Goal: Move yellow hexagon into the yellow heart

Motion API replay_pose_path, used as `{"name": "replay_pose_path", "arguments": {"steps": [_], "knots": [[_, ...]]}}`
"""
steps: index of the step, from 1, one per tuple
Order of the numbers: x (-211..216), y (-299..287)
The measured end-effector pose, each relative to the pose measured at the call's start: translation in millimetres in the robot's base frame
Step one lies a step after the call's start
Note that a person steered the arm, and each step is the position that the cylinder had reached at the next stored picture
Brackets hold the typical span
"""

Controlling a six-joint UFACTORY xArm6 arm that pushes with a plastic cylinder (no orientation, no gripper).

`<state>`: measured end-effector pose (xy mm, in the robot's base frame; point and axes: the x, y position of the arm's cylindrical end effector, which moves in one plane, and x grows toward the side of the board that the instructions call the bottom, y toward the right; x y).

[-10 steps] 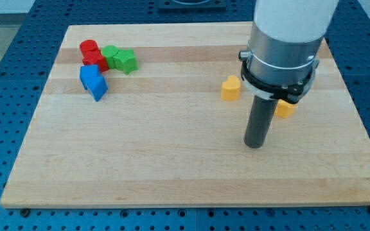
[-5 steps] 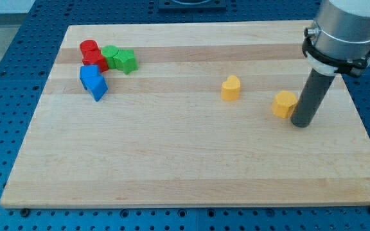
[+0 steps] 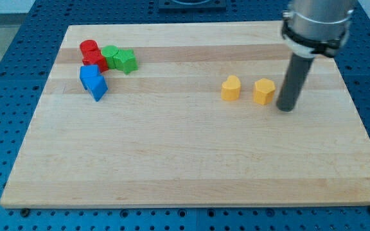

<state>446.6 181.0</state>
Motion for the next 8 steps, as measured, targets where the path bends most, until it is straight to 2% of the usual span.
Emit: {"name": "replay_pose_path", "arguments": {"steps": [1,2,4,8], "knots": [[-3,10],[-27,-2],[-27,-4],[-27,-63]]}}
